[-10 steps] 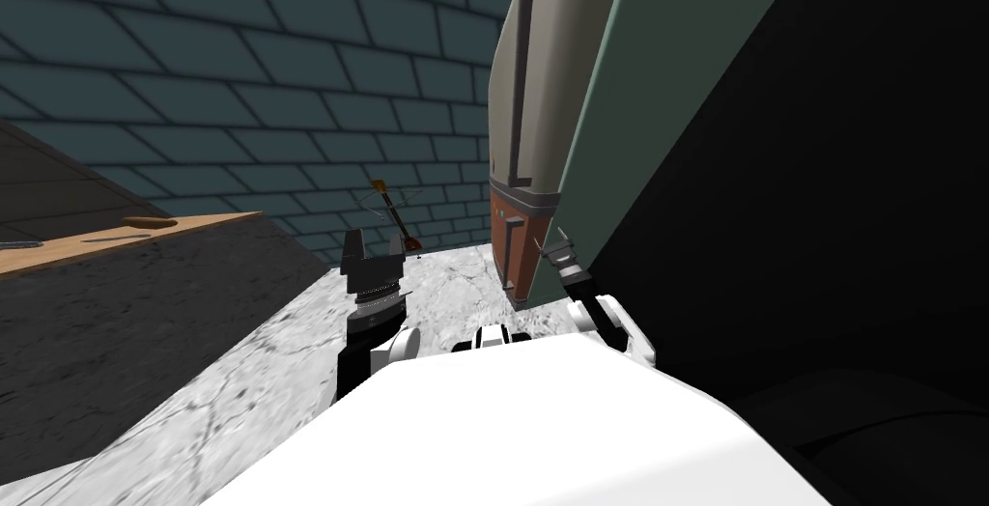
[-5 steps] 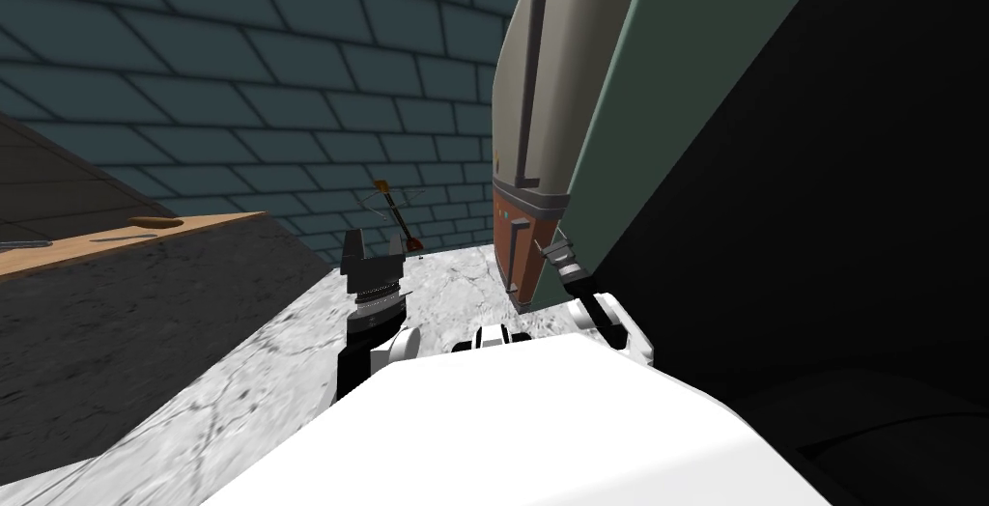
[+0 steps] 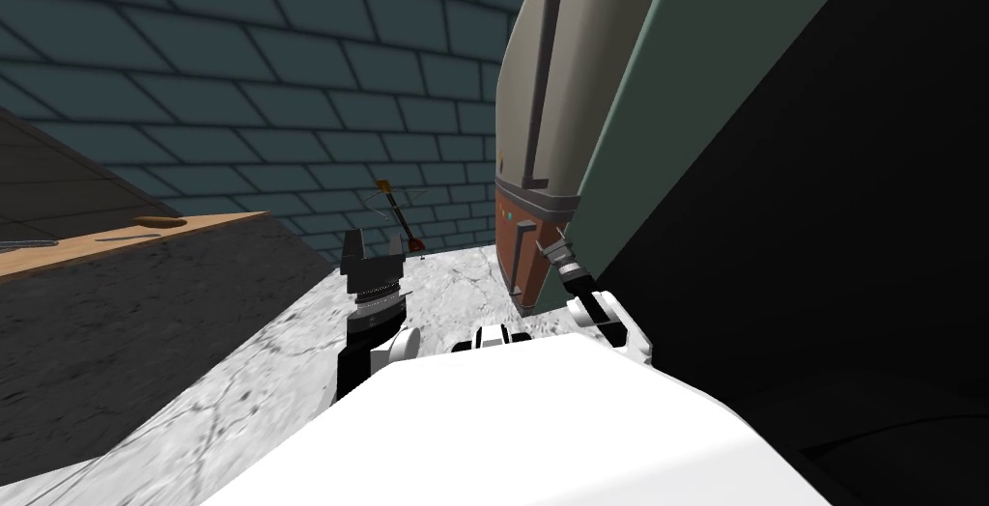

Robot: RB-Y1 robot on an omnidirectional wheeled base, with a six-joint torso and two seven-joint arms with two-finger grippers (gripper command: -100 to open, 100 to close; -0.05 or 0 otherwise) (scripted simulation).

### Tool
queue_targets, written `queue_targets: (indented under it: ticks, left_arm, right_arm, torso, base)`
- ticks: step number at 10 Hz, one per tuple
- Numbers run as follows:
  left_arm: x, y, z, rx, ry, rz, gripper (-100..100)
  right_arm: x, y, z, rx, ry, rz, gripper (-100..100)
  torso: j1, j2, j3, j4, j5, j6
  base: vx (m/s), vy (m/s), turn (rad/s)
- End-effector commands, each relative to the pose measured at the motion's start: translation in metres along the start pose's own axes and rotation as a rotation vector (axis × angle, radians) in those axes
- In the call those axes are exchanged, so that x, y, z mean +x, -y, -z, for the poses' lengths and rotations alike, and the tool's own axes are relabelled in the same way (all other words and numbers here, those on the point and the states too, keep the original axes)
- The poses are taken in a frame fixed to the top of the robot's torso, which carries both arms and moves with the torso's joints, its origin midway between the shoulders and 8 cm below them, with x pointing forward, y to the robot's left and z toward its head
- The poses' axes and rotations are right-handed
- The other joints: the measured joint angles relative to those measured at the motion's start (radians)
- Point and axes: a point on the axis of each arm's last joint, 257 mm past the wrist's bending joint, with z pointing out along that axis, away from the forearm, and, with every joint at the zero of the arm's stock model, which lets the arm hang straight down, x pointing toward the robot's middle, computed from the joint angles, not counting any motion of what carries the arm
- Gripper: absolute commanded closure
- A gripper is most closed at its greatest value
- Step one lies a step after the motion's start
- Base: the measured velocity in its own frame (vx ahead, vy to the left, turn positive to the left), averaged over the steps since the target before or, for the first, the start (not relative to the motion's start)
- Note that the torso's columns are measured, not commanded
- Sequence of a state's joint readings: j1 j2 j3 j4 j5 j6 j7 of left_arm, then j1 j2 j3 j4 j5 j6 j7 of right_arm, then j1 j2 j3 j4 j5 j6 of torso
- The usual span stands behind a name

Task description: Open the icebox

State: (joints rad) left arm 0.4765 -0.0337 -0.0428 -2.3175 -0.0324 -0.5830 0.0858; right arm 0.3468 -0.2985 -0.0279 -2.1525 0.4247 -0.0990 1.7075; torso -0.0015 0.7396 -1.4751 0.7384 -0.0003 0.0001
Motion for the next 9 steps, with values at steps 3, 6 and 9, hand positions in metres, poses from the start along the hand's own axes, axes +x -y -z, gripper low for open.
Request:
queue_targets:
  ticks: [3, 6, 9]
  left_arm:
    - [0.000, 0.000, 0.000, 0.000, 0.000, 0.000, 0]
    - [0.000, 0.000, 0.000, 0.000, 0.000, 0.000, 0]
    - [0.000, 0.000, 0.000, 0.000, 0.000, 0.000, 0]
  right_arm:
    - [0.013, -0.001, -0.004, -0.016, -0.034, 0.167, -100]
    - [0.024, -0.002, -0.007, -0.033, -0.060, 0.296, -100]
    - [0.029, -0.001, -0.008, -0.043, -0.070, 0.384, -100]
  torso:
    - [0.002, -0.003, -0.002, -0.001, 0.001, 0.000]
    - [0.001, -0.001, -0.001, 0.000, 0.000, 0.000]
    - [0.004, -0.011, -0.008, -0.001, 0.003, -0.006]
  base:
    - [0.058, 0.036, 0.020]
    - [0.054, 0.041, 0.014]
    - [0.030, 0.028, 0.011]
